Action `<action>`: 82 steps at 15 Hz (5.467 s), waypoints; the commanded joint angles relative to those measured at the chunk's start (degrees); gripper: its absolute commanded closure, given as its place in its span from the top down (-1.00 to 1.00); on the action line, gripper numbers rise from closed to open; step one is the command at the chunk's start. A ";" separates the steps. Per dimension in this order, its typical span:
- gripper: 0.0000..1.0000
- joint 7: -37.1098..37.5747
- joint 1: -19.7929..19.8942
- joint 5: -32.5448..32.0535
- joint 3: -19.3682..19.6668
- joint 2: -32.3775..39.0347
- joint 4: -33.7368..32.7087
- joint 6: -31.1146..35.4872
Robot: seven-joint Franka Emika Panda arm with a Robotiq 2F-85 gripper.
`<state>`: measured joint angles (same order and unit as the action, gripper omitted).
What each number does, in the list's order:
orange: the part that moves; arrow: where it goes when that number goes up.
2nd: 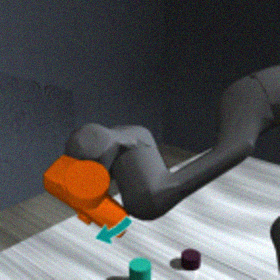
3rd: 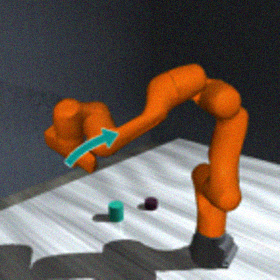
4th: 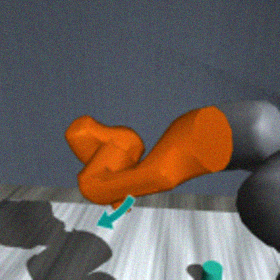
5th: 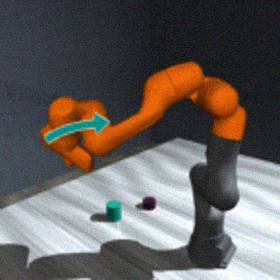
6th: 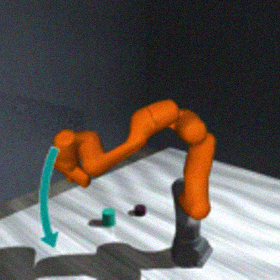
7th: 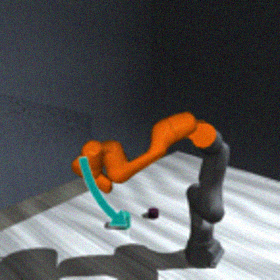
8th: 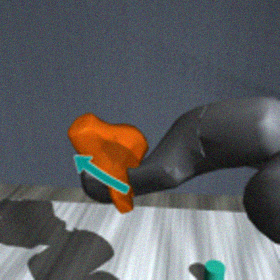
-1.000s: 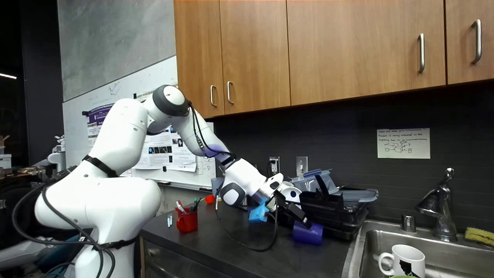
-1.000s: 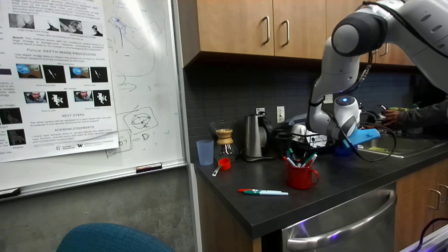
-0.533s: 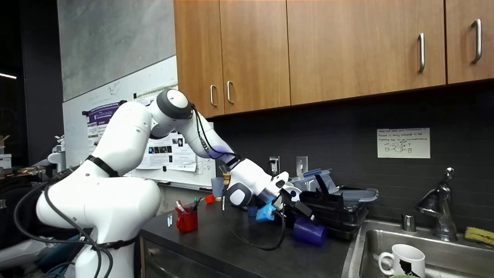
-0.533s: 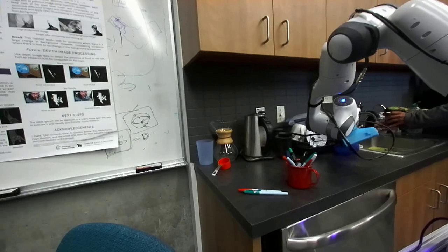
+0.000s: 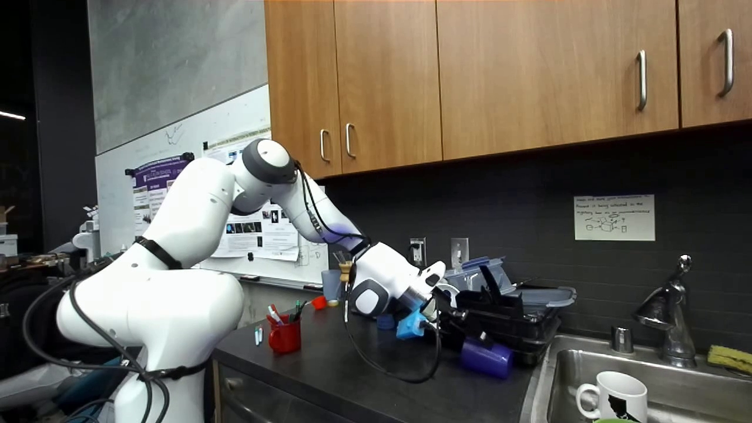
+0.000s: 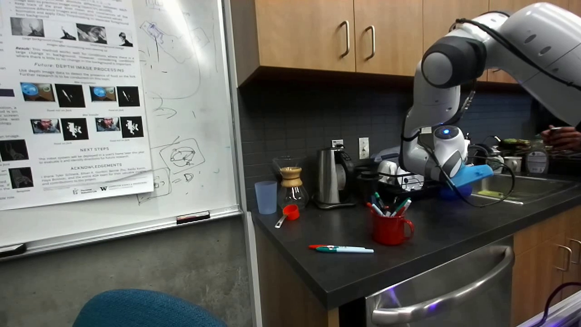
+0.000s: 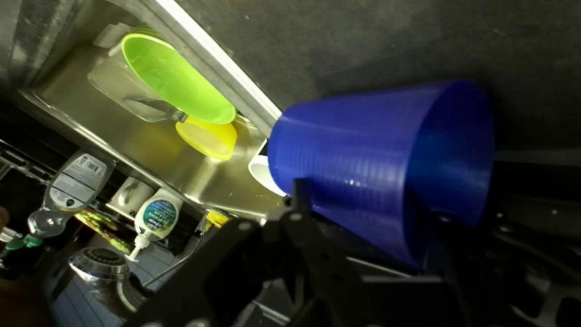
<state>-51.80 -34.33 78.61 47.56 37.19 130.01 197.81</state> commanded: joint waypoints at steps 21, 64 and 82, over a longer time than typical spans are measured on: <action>-0.97 -7.95 -23.95 -8.50 31.27 -4.49 15.33 -19.35; 0.38 -0.16 -73.42 -32.09 73.13 4.40 22.88 -74.61; 1.00 2.77 -85.00 -36.44 85.24 17.22 18.42 -91.94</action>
<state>-47.99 -116.41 43.62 130.06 51.17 148.90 110.25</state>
